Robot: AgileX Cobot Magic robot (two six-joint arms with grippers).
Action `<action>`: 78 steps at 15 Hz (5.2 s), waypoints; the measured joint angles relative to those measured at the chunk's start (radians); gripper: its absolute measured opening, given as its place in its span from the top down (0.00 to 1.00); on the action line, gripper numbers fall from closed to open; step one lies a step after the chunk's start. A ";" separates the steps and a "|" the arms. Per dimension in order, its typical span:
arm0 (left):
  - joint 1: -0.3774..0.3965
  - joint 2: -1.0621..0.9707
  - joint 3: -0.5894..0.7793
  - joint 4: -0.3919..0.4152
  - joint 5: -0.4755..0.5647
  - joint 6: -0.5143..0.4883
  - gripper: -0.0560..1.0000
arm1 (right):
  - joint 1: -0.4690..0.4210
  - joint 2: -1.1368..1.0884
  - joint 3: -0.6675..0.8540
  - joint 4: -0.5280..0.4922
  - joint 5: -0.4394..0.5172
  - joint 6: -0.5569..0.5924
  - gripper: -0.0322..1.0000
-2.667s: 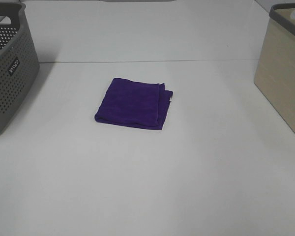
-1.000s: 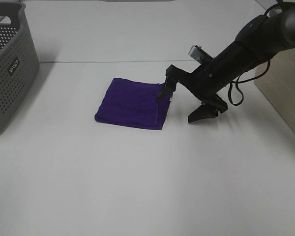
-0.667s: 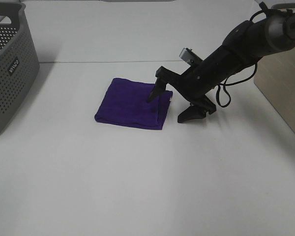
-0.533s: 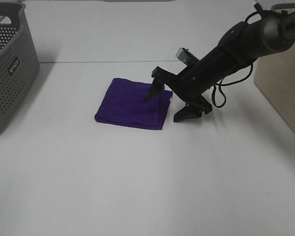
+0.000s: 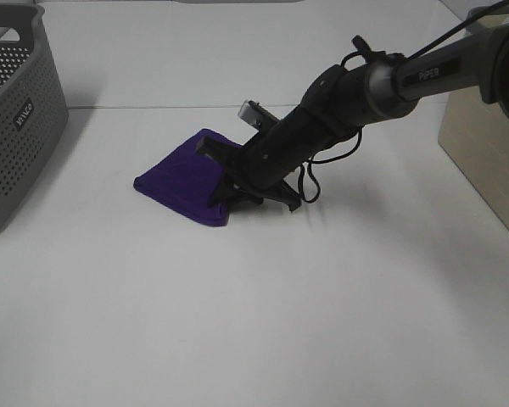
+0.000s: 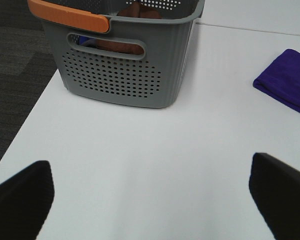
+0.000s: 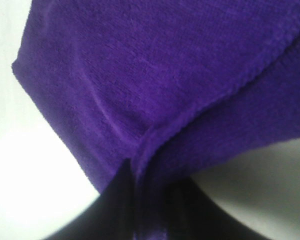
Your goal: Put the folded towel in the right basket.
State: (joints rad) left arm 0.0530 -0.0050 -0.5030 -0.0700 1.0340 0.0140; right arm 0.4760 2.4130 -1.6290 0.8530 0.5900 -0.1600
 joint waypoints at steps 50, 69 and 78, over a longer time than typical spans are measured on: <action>0.000 0.000 0.000 0.000 0.000 0.000 0.01 | -0.675 -0.387 -0.676 -0.678 0.632 0.120 0.03; 0.000 0.000 0.000 0.000 0.000 0.000 0.01 | -0.423 -1.765 0.694 -0.827 0.619 0.152 0.03; 0.000 0.000 0.000 0.000 0.000 0.000 0.01 | -0.423 -2.370 1.007 -0.859 0.613 0.152 0.03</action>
State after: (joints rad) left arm 0.0530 -0.0050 -0.5030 -0.0700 1.0340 0.0140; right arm 0.0530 0.0430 -0.6220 -0.0060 1.2030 -0.0080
